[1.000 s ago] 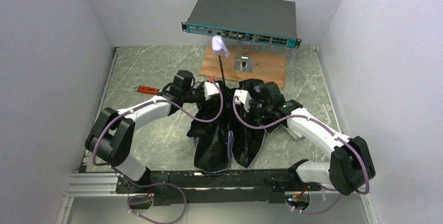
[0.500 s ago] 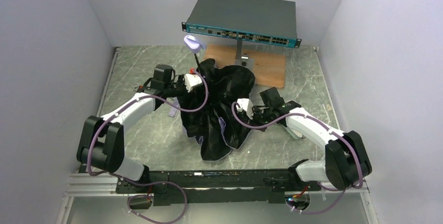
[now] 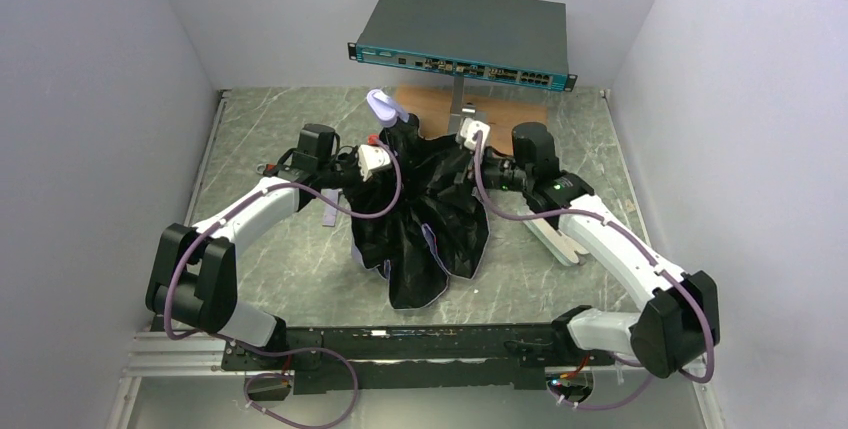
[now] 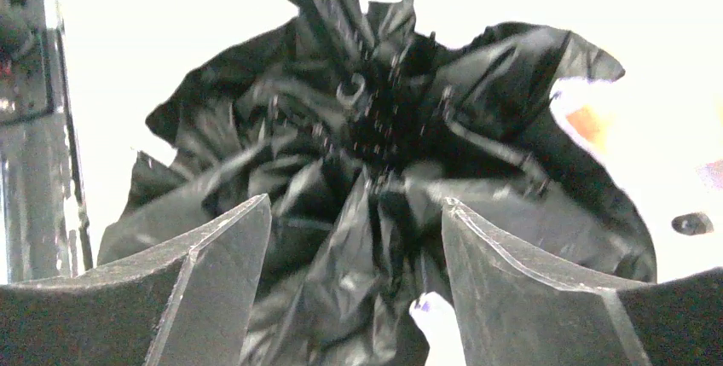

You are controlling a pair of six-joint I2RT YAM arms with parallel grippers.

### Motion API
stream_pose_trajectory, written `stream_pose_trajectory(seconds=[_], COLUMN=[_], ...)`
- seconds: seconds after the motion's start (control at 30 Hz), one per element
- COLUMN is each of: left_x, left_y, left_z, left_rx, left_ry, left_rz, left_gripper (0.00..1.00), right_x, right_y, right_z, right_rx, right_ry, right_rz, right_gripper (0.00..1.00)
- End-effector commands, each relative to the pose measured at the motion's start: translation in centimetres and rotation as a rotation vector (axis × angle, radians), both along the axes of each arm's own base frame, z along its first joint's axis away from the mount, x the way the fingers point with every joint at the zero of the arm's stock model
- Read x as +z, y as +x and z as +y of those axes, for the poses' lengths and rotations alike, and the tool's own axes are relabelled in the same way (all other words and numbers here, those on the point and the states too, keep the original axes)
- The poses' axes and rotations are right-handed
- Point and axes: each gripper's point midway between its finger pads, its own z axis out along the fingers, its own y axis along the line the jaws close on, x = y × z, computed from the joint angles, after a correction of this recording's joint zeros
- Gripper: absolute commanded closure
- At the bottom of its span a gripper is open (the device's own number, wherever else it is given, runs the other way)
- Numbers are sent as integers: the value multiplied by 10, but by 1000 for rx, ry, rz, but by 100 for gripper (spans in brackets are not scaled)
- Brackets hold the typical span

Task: Open the umbrella

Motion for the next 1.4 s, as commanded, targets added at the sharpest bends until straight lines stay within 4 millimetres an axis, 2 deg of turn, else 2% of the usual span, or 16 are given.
stream_pose_trajectory(seconds=[0.0, 0.1, 0.33, 0.6, 0.67, 0.77, 0.8, 0.83, 1.0, 1.07, 1.2, 1.3, 1.37], left_x=[12, 13, 15, 12, 12, 11, 10, 8, 0, -5, -13, -7, 15], left_y=[-6, -4, -3, -7, -9, -9, -8, -8, -5, -3, 1, 5, 3], left_z=[-9, -11, -13, -12, -11, -8, -6, -3, 28, 45, 71, 75, 64], left_rx=[-27, -22, -20, -16, -17, -1, 7, 21, 109, 161, 246, 279, 249], left_ry=[-42, -51, -63, -61, -62, -60, -57, -52, -43, -35, -24, -45, -113], left_rz=[37, 44, 57, 76, 78, 86, 93, 102, 139, 143, 162, 166, 154], left_gripper=[100, 100, 100, 100, 100, 100, 100, 100, 100, 100, 100, 100, 100], right_x=[54, 47, 36, 20, 17, 19, 23, 33, 73, 82, 86, 88, 93], right_y=[20, 18, 32, 53, 59, 63, 63, 63, 55, 52, 41, 33, 29], right_z=[40, 61, 94, 115, 115, 111, 109, 106, 87, 77, 68, 68, 71], right_rx=[12, 79, 74, 24, 1, -32, -36, -37, -29, -20, 19, 55, 78], right_ry=[219, 211, 231, 264, 263, 264, 268, 281, 352, 363, 344, 339, 349], right_rz=[-48, -66, -175, -140, -135, -142, -141, -145, -131, -124, -132, -129, -109], right_gripper=[23, 23, 26, 46, 57, 84, 94, 100, 100, 100, 100, 100, 100])
